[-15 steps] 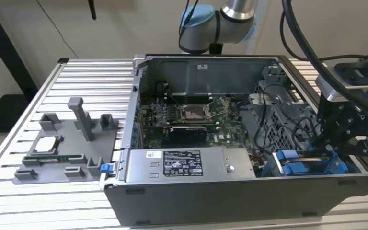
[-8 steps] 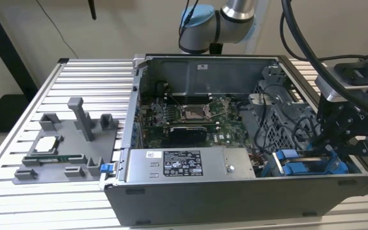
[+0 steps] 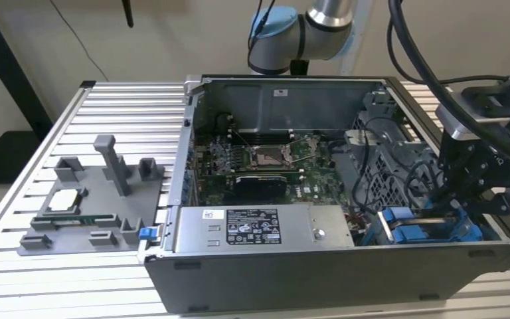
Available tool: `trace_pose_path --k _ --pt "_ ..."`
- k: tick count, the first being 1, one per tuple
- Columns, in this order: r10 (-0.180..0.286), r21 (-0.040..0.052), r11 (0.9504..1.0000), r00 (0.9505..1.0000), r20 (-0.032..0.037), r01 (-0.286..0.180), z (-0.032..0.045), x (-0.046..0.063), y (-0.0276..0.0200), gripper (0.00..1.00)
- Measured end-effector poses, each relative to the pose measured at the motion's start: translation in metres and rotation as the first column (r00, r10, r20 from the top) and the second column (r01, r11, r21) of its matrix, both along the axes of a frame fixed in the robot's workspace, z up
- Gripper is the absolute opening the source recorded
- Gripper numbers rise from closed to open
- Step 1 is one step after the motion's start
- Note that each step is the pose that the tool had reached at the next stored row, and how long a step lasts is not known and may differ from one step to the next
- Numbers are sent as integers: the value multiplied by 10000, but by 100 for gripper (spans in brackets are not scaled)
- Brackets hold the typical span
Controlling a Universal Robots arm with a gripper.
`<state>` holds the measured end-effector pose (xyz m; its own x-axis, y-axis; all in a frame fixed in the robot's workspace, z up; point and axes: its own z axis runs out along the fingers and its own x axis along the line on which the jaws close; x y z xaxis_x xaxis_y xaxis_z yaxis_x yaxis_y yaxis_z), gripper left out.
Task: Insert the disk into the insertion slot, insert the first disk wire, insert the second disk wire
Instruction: 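Insert the first disk wire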
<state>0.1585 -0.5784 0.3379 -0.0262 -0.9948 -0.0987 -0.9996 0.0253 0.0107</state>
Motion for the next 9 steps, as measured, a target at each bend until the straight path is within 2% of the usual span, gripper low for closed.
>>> trace_pose_path --k 5,9 --pt "0 -16 10000 10000 7 0 -16 0 4 0" --pt "-2 -34 10000 10000 7 2 -61 1 3 0"
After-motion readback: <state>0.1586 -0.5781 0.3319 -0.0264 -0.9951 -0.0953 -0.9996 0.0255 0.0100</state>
